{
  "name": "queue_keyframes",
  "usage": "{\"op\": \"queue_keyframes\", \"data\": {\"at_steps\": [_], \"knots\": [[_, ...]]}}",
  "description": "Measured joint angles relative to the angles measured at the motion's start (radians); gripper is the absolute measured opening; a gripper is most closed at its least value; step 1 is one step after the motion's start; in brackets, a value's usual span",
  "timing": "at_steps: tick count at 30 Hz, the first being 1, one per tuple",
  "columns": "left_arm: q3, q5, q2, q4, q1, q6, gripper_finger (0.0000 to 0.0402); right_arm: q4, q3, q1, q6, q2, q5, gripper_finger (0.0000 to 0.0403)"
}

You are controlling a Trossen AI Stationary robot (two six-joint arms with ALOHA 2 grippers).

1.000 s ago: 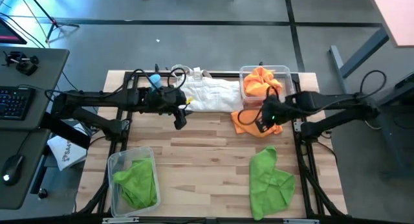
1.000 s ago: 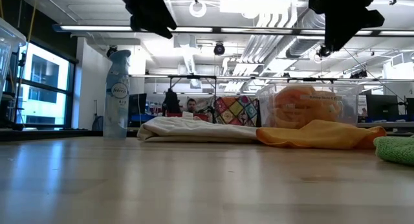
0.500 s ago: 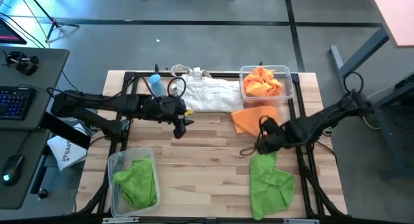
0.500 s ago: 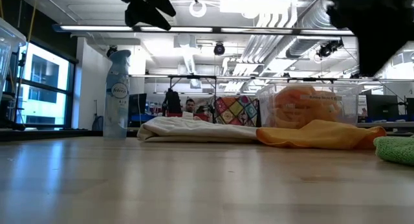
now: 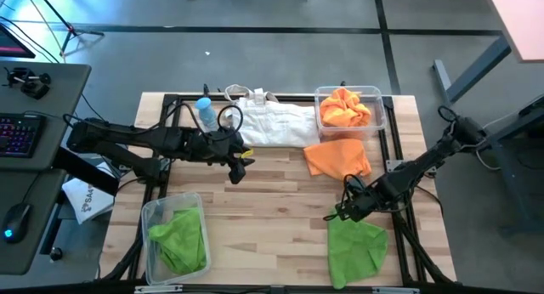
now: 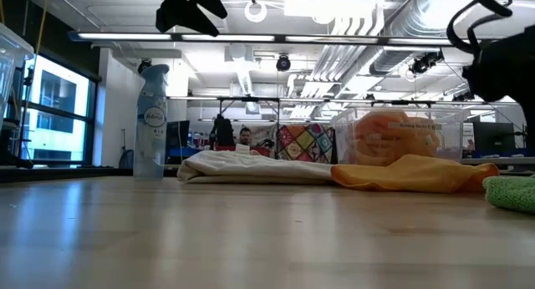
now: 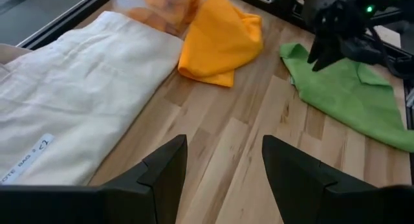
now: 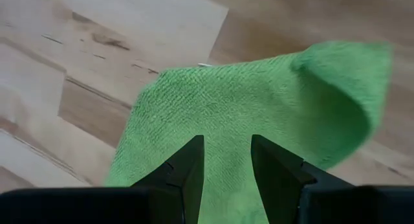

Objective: Sort microfiber towel by color & place in baskets
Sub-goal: Put the green microfiber cloth into the bottom transparent bin

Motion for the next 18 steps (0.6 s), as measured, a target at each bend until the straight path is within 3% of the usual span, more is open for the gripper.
{"op": "queue_keyframes", "data": {"at_steps": [6, 13, 15, 18], "knots": [[0.0, -0.001, 0.0, 0.0, 0.0, -0.023, 0.0188, 0.146, -0.079, 0.012, 0.013, 0.045, -0.007, 0.0122], [0.0, -0.001, 0.0, 0.0, 0.0, -0.024, 0.0188, 0.158, -0.085, 0.009, 0.013, 0.153, 0.026, 0.0117], [0.0, -0.003, 0.0, 0.0, 0.001, -0.024, 0.0188, 0.158, -0.075, -0.003, 0.002, 0.169, 0.054, 0.0098], [0.0, -0.003, 0.0, 0.0, 0.001, -0.024, 0.0188, 0.157, -0.048, -0.021, -0.054, 0.173, 0.132, 0.0034]]}}
